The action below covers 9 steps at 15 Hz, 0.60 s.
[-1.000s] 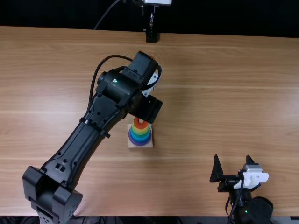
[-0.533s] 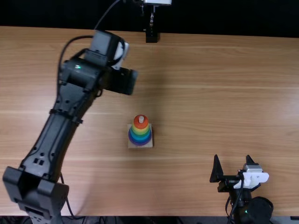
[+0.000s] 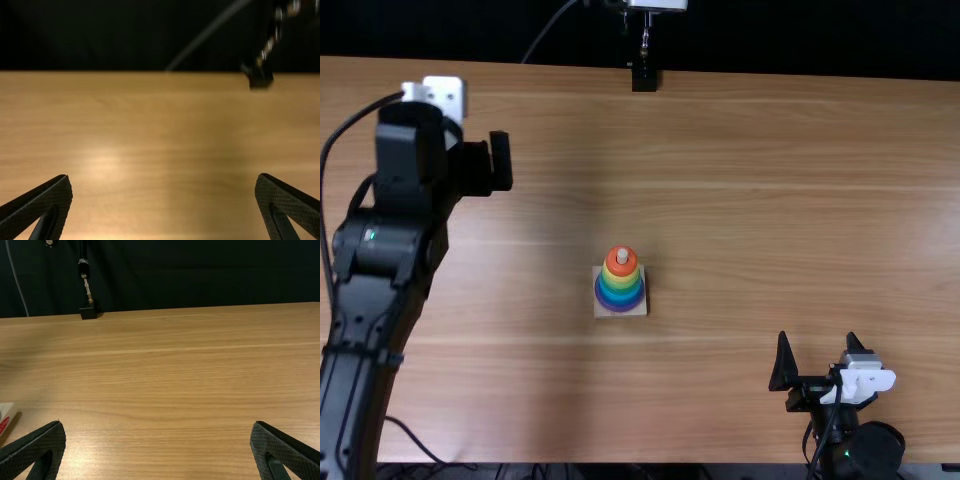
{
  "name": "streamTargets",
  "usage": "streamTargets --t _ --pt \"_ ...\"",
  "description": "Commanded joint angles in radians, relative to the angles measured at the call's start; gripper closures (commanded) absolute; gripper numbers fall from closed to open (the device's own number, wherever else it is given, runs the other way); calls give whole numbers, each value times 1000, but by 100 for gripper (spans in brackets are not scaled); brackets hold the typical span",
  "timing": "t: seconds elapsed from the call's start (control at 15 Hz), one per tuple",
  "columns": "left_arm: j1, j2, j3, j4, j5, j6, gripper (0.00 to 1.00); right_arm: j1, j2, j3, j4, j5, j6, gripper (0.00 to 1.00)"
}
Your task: Build the Hanoi tower: stack the rings onto the peg from bottom to top in this color order: purple, dark blue, light blue, dark green, light green, yellow, orange.
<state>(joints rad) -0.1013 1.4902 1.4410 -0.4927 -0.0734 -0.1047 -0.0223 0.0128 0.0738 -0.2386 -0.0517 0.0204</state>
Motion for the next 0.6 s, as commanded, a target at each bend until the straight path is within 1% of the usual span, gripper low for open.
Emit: streamTargets --t 0.0,0.07,0.13,0.2,0.27,0.33,0.53 --pt "15 -114 -117 75 -2 9 0 -13 -13 -58 -79 -4 -4 0" --pt "20 -189 -197 136 -2 9 0 -11 -13 -58 -79 -4 -4 0" --pt "22 -255 -255 159 -4 9 0 -13 -13 -58 -79 -4 -4 0" --pt "22 -320 -304 163 -4 11 0 -13 -13 -58 -79 -4 -4 0" --pt "22 -387 -356 161 -11 11 0 -13 -13 -58 -79 -4 -4 0" --pt "23 -469 -422 163 -13 13 0 -11 -13 -58 -79 -4 -4 0" --pt "43 -691 -620 217 -11 13 0 -11 -13 -58 -79 -4 -4 0"
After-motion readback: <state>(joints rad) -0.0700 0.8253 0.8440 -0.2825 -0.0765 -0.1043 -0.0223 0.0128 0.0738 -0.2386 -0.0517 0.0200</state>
